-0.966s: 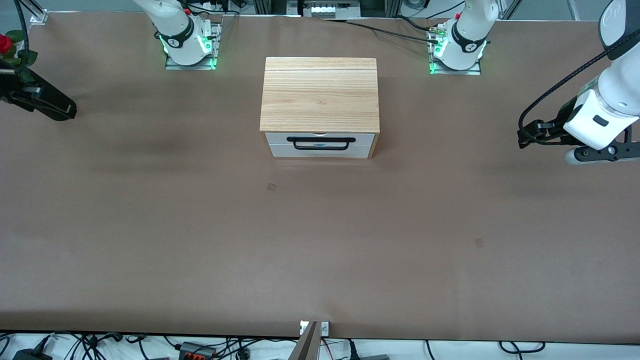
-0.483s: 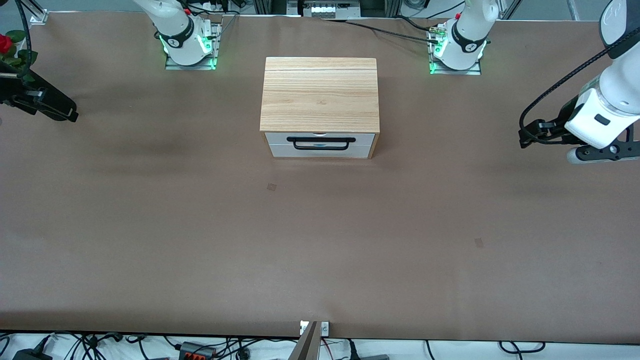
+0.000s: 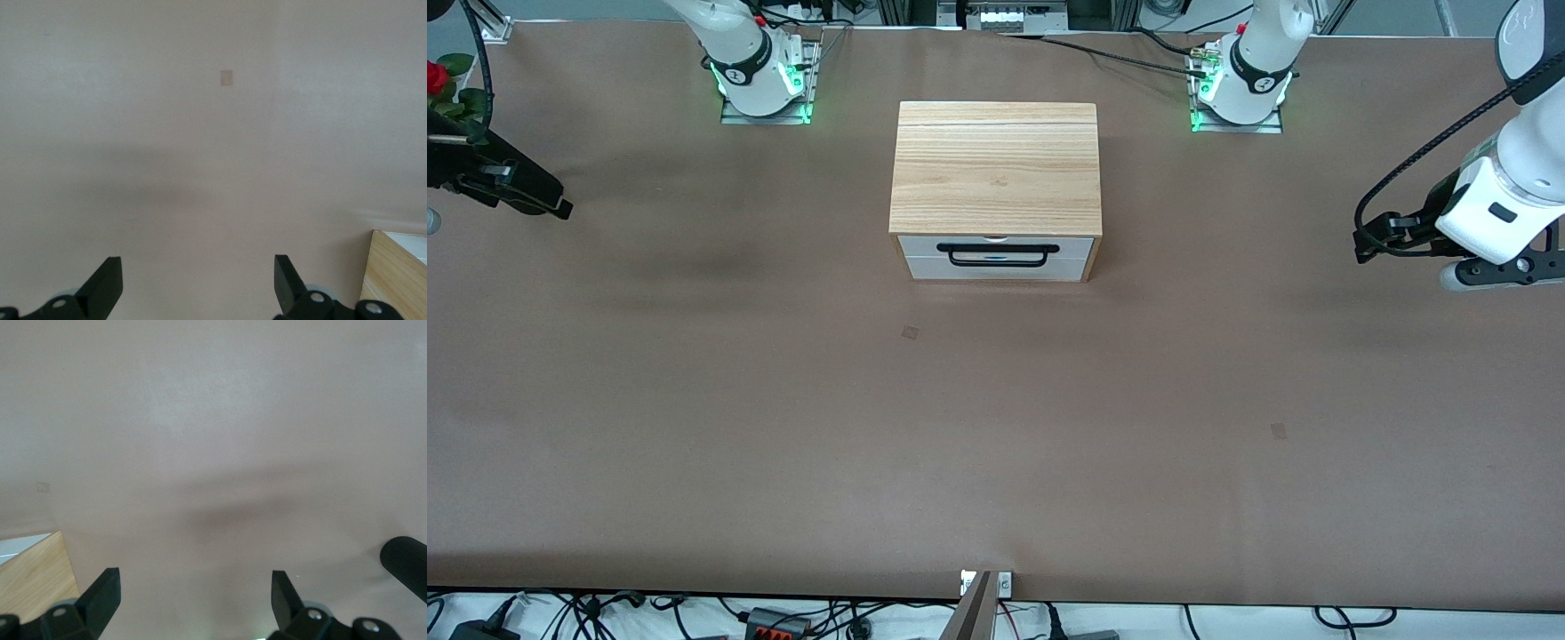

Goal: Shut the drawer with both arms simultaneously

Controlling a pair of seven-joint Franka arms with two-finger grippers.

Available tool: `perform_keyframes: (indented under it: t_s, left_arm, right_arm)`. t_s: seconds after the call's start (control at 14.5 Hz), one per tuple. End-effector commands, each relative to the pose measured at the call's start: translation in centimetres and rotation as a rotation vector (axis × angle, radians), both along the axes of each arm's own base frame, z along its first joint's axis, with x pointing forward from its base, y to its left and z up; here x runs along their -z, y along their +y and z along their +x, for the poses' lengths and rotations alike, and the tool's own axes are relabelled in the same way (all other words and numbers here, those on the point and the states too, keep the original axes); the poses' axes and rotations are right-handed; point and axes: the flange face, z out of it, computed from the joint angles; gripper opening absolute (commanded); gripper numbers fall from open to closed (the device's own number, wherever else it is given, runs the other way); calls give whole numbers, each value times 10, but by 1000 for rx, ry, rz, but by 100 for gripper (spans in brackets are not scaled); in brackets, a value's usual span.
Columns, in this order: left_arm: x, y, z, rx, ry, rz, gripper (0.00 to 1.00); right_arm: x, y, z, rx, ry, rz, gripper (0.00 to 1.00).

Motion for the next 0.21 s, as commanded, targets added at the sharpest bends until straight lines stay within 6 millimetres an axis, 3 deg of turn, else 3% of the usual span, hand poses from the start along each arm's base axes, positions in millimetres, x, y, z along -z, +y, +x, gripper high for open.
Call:
perform_keyframes:
  t_s: [0.0, 0.14]
  left_arm:
    - [-9, 0, -6, 17, 2, -22, 100]
    - [-10, 0, -5, 17, 0, -22, 100]
  right_arm:
    - [-2, 3, -3, 8, -4, -2, 100]
    - [-1, 7, -3, 2, -2, -2, 100]
